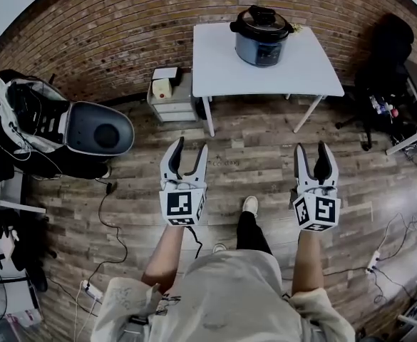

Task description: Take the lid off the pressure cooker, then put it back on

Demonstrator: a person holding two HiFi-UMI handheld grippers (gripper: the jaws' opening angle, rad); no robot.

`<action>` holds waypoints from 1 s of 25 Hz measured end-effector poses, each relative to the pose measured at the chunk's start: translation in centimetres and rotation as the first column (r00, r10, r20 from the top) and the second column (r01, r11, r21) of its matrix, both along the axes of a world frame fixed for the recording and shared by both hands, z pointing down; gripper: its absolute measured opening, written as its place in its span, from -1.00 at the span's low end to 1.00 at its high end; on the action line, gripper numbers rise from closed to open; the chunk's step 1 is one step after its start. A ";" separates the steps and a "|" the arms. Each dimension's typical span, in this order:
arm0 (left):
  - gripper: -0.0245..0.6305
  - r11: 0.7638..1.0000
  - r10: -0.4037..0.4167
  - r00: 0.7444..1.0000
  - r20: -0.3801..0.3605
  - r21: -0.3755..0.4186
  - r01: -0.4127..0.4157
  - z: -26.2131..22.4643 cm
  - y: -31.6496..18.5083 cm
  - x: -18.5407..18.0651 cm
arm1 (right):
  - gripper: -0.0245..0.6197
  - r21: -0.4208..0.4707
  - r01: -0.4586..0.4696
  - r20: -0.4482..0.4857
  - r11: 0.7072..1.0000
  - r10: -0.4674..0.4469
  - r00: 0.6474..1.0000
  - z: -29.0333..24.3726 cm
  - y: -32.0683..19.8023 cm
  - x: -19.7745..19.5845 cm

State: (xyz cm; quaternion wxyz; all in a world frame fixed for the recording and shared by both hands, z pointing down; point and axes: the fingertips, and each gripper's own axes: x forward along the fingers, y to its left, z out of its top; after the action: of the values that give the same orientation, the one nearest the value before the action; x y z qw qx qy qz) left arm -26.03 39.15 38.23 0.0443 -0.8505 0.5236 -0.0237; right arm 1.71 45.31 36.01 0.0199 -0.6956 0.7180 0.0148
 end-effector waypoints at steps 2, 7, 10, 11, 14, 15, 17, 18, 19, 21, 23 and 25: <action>-0.20 1.000 -0.002 1.000 0.006 -0.009 0.002 0.2 -2.6 1.6 | -0.14 -0.008 0.001 0.012 1.000 -0.001 1.000 0.4 -2.4 1.7; -0.20 1.000 -0.002 0.999 0.033 -0.023 0.003 0.5 -7.8 6.4 | -0.13 -0.010 0.010 0.036 1.000 -0.010 0.999 1.0 -7.6 6.3; -0.20 1.000 0.003 0.999 0.050 -0.031 -0.002 0.2 -11.6 9.6 | -0.13 -0.023 0.014 0.059 1.000 -0.013 0.998 1.4 -11.2 9.2; -0.20 1.000 0.003 0.998 0.056 -0.031 -0.002 0.1 -12.8 10.5 | -0.13 -0.028 0.016 0.064 0.999 -0.014 0.998 1.5 -12.4 10.1; -0.20 0.999 -0.003 0.998 0.070 -0.034 0.005 -0.3 -16.0 12.8 | -0.13 -0.033 0.024 0.075 0.999 -0.021 0.997 1.6 -15.6 12.5; -0.20 0.999 -0.006 0.997 0.072 -0.035 0.009 -0.3 -16.8 13.3 | -0.13 -0.033 0.028 0.078 0.999 -0.025 0.997 1.6 -16.5 13.1; -0.20 0.999 -0.016 0.997 0.075 -0.035 0.019 -0.3 -18.1 14.2 | -0.13 -0.029 0.038 0.083 0.999 -0.036 0.996 1.6 -18.2 14.1; -0.20 0.999 -0.021 0.997 0.076 -0.033 0.024 -0.4 -18.7 14.5 | -0.13 -0.026 0.044 0.085 0.999 -0.041 0.995 1.6 -19.0 14.5; -0.20 0.999 -0.026 0.997 0.077 -0.031 0.029 -0.4 -19.3 14.8 | -0.13 -0.022 0.049 0.086 0.999 -0.047 0.995 1.6 -19.8 14.9; -0.20 0.999 -0.036 0.996 0.077 -0.027 0.038 -0.5 -20.3 15.3 | -0.13 -0.013 0.062 0.085 0.998 -0.061 0.995 1.4 -21.1 15.4; -0.20 0.998 -0.046 0.996 0.073 -0.027 0.048 -0.5 -21.3 15.5 | -0.13 -0.009 0.070 0.084 0.998 -0.069 0.994 1.3 -22.3 15.6; -0.20 0.998 -0.055 0.996 0.069 -0.026 0.057 -0.6 -22.4 15.5 | -0.13 -0.009 0.075 0.082 0.997 -0.074 0.994 1.1 -23.5 15.7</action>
State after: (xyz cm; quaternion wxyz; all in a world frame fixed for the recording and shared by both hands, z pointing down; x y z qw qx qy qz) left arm -10.57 16.71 37.67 0.0495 -0.8346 0.5452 -0.0611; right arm 17.43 21.83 37.09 0.0454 -0.6684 0.7422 -0.0187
